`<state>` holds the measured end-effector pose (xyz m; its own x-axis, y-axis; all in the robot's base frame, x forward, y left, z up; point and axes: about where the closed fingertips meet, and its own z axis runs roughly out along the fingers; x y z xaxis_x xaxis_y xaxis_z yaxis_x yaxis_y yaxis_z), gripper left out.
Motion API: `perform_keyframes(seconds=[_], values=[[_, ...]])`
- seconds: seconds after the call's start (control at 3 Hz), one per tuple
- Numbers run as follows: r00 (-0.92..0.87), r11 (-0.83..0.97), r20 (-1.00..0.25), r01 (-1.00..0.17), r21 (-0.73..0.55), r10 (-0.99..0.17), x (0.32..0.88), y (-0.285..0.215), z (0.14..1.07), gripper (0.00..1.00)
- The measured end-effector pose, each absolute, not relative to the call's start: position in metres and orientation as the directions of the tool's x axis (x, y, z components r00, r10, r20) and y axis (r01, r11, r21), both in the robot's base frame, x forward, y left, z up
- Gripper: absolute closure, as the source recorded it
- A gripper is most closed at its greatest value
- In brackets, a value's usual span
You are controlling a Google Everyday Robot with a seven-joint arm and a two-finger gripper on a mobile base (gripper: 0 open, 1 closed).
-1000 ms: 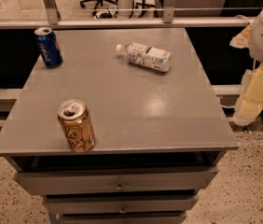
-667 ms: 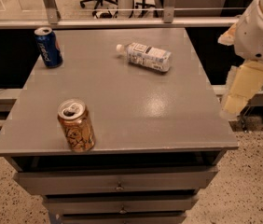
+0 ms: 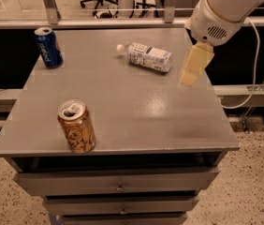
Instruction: Place blue plastic bottle upright
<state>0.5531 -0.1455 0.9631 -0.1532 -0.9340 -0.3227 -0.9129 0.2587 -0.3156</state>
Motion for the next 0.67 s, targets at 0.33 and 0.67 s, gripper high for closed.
perform_keyframes(seconds=[0.33, 0.67], values=[[-0.153, 0.259, -0.323, -0.913, -0.316, -0.934, 0.553, -0.145, 0.963, 0.00], [-0.146, 0.267, -0.355, -0.909, -0.320, -0.923, 0.563, -0.138, 0.961, 0.00]])
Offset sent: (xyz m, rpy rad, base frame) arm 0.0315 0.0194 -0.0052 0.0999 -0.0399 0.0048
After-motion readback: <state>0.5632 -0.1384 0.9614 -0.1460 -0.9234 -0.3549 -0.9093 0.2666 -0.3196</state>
